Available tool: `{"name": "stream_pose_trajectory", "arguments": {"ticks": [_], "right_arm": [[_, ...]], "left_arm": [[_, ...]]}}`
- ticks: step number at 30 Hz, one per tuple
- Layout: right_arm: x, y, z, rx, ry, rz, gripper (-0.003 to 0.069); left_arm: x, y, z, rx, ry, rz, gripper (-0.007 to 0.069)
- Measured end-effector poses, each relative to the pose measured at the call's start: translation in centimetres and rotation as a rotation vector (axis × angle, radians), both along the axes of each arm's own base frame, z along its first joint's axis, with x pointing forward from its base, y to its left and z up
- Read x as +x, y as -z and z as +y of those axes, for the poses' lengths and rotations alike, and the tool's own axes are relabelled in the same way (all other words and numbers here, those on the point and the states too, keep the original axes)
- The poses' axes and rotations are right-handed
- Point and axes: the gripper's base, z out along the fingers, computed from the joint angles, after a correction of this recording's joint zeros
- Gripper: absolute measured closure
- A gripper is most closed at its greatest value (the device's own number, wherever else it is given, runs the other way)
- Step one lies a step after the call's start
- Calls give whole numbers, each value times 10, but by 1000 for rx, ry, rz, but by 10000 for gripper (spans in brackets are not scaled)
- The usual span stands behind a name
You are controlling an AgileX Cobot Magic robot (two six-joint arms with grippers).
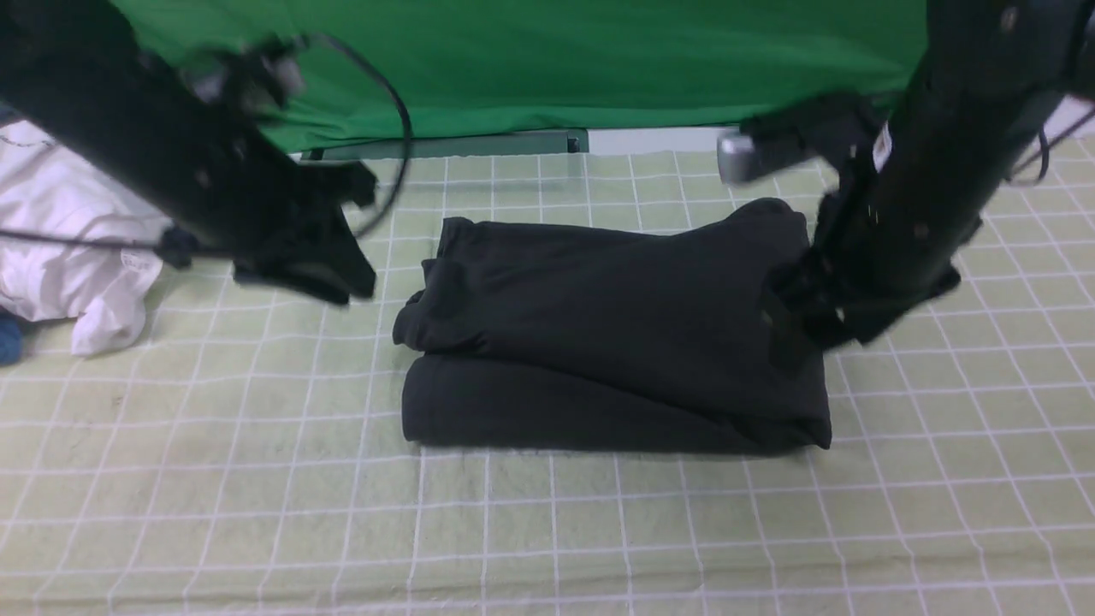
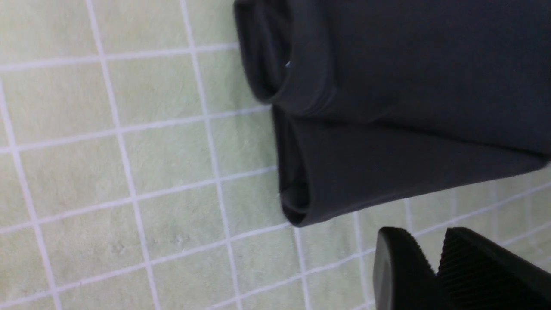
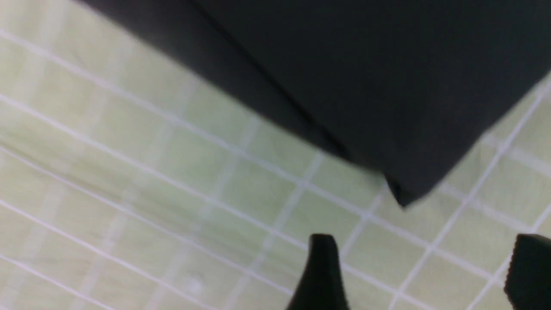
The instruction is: Fold a long-sleeved shirt over a green coffee tablecloth.
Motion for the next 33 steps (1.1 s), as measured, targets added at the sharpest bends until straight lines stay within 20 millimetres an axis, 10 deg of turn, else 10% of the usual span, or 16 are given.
{"name": "stream_pose_trajectory", "arguments": {"ticks": [7,17,33], "right_arm": [[-5,66,-5,5,44,-44,135],[6,107,-1,-12,48,-50,135],[8,110,-2,-30,31,-56,229]], "left_arm": [[-15,48,-24,90,-31,-37,291],[-8,74,-29,97,-99,-60,115],[-3,110,-42,-10,-101,65,301]]}}
